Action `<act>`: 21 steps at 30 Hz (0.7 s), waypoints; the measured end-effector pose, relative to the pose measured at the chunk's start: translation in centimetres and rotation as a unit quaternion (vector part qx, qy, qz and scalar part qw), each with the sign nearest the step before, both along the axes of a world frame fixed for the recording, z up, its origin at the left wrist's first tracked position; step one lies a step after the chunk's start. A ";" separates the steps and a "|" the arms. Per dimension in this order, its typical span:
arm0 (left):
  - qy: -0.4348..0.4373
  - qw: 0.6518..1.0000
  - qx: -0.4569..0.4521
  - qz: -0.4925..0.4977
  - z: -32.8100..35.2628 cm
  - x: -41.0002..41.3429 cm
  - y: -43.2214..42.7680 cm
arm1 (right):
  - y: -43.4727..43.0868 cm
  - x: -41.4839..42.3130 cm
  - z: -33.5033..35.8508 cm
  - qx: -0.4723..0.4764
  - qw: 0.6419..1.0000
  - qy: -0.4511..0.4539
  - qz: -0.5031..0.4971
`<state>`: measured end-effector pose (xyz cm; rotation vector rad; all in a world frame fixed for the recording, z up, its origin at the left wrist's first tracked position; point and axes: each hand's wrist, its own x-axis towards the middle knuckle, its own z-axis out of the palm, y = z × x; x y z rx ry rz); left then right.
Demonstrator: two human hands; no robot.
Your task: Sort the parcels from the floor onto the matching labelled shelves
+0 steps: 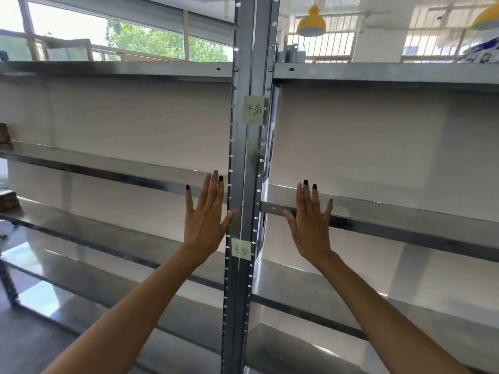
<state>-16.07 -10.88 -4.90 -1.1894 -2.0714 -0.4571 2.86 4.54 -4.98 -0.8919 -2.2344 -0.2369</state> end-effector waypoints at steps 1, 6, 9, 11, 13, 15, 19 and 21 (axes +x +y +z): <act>-0.001 1.000 -0.001 -0.002 -0.2 0.1 0.1 | 0.1 0.1 -0.1 0.000 1.000 0.000 -0.004; -0.016 1.000 0.001 -0.018 0.0 0.8 0.8 | 0.6 0.6 -0.5 0.020 0.999 -0.002 -0.032; -0.021 0.999 -0.008 -0.038 -0.1 1.7 1.3 | 0.7 1.4 -0.6 0.022 0.999 0.009 -0.027; -0.028 0.998 -0.010 -0.054 -0.2 2.4 1.8 | 0.8 2.1 -0.7 0.018 0.999 0.009 -0.041; -0.042 0.996 -0.004 -0.075 -0.4 3.1 2.5 | 1.1 3.0 -0.7 0.017 0.998 0.001 -0.059; -0.045 0.995 -0.006 -0.090 -0.7 4.0 3.5 | 1.4 4.1 -0.7 0.018 0.997 -0.005 -0.073; -0.064 0.990 -0.003 -0.127 -1.4 6.5 5.5 | 1.7 7.1 -1.2 0.022 0.995 -0.009 -0.099; -0.063 0.987 -0.007 -0.146 -1.4 8.2 6.4 | 1.9 8.8 -1.2 0.023 0.994 -0.016 -0.106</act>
